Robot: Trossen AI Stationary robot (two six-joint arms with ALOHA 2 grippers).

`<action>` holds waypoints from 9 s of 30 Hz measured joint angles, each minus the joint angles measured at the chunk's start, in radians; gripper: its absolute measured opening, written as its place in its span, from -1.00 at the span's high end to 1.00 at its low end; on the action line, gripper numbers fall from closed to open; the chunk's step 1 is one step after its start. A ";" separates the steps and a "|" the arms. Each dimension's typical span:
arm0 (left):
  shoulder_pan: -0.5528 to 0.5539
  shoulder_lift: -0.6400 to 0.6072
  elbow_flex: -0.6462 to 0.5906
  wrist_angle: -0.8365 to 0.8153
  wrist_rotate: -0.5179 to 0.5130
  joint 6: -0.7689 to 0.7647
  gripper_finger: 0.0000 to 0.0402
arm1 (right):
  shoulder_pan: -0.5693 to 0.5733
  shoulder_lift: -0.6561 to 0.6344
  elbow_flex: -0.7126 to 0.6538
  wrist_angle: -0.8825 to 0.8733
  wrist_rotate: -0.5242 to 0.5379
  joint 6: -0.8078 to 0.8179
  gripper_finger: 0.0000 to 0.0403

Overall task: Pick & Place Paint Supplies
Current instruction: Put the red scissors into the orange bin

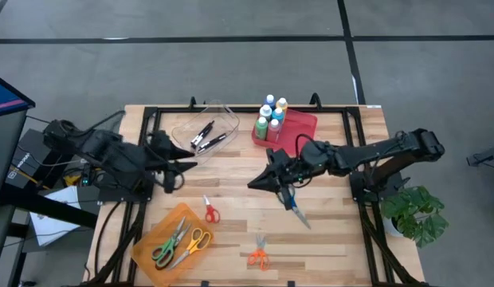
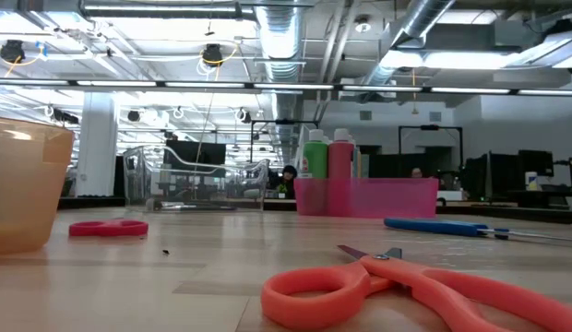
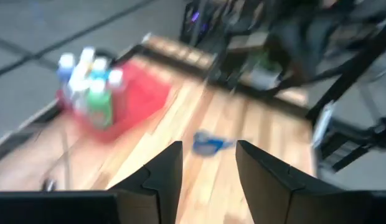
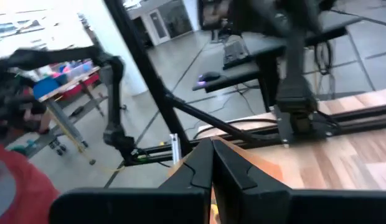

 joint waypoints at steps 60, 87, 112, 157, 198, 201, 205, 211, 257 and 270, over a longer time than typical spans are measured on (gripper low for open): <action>0.159 0.374 -0.001 -0.202 0.257 -0.151 0.03 | 0.172 -0.100 0.000 1.017 -0.376 0.282 -0.37; 0.168 0.390 -0.377 0.082 0.603 0.487 0.05 | 0.125 -0.105 -0.001 -0.203 -0.161 0.435 -0.37; 0.206 0.689 -0.269 0.233 0.781 0.844 0.12 | 0.167 -0.106 -0.203 -0.589 -0.087 0.554 -0.37; 0.250 0.841 -0.239 0.164 0.608 0.996 0.98 | 0.186 -0.105 -0.261 -0.537 -0.034 0.557 -0.37; 0.569 -0.054 -0.224 0.647 1.161 -0.062 0.98 | -0.035 -0.106 -0.261 -0.302 -0.056 0.284 -0.37; 0.568 -0.091 -0.225 0.779 1.164 -0.149 0.98 | -0.064 -0.106 -0.261 -0.265 -0.065 0.263 -0.37; 0.565 -0.119 -0.225 0.976 1.163 -0.257 0.97 | -0.096 -0.106 -0.261 -0.245 -0.064 0.257 -0.37; 0.547 -0.133 -0.224 1.214 1.171 -0.313 0.98 | -0.127 -0.106 -0.261 -0.230 -0.065 0.243 -0.37; 0.150 -0.110 -0.229 -0.315 0.570 -0.893 0.98 | -0.136 -0.106 -0.261 -0.266 -0.067 0.193 -0.37; -0.122 0.136 -0.229 -0.432 0.511 -1.108 0.98 | -0.136 -0.106 -0.261 -0.270 -0.067 0.176 -0.37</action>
